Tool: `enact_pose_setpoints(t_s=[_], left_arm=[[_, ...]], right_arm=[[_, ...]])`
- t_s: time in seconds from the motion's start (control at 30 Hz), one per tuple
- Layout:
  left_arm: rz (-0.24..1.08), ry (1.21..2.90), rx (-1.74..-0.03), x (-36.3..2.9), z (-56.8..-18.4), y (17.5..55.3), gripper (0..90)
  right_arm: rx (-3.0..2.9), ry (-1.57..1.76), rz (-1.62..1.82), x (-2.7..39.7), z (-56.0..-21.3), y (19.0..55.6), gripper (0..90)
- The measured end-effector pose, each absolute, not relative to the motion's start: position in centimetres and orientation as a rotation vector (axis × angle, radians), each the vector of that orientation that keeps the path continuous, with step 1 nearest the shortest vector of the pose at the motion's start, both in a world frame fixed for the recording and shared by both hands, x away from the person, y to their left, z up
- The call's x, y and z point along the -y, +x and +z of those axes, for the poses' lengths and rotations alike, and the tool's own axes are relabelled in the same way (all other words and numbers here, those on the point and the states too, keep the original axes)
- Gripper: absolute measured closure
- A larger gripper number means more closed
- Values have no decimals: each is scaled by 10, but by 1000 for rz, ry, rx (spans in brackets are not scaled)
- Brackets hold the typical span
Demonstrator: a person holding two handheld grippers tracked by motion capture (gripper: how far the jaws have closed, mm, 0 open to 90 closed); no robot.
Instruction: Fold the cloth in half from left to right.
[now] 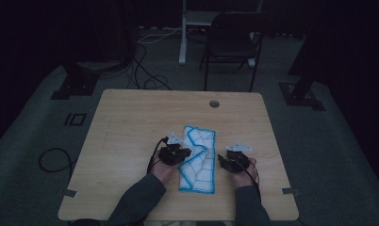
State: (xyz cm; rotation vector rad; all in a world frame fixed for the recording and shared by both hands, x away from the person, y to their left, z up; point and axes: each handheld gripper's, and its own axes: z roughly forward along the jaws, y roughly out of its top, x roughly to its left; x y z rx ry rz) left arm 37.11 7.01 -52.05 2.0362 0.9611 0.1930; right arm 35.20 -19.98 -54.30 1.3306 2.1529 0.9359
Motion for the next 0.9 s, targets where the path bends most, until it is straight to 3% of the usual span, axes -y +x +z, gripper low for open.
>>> enact_pose_setpoints(t_s=[0.17, 0.9], left_arm=[[194, 2060, -956, -73, -529, 370, 899], [97, 2104, -837, -58, -534, 332, 875]], right_arm=[[-2154, 1330, 937, 200, -543, 352, 532], [-2150, 1333, 941, 201, -543, 352, 530]])
